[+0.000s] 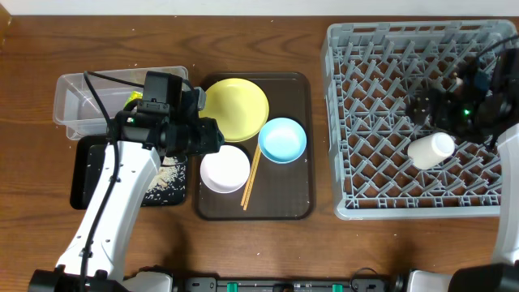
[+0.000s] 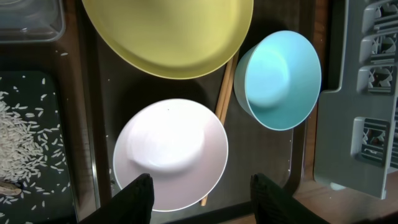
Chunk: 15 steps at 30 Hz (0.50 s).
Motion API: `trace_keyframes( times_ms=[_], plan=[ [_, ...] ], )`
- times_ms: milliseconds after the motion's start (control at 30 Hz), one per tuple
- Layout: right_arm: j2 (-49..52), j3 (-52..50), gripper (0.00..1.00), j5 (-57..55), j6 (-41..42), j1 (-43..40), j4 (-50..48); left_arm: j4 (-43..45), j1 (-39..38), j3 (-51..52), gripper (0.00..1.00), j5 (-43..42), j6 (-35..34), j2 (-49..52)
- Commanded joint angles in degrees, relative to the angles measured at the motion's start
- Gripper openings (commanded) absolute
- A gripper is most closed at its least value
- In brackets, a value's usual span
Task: Sort waste into correct bins and load items into the dishwasher rack
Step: 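Move the right gripper toward the blue bowl on the tray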
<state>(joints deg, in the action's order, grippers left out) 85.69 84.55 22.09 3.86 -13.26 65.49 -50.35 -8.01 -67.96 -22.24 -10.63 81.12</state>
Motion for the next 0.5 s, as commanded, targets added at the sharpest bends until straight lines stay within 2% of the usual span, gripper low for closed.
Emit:
trace_keyframes(
  times_ms=[0,200,467],
  plan=[
    [0.5,0.4,0.99,6.2,-1.4,4.4,-0.4,-0.2,0.2,-0.6,0.53,0.5,0.5,-0.3],
    [3.2,0.3,0.94,3.5,-1.4,14.8,-2.1,-0.2,0.2,-0.6,0.53,1.0,0.3,-0.3],
    [9.1,0.3,0.79,-6.6,0.8,28.4,-9.3,-4.6,0.2,-0.6,0.53,16.0,-9.0,-0.3]
  ],
)
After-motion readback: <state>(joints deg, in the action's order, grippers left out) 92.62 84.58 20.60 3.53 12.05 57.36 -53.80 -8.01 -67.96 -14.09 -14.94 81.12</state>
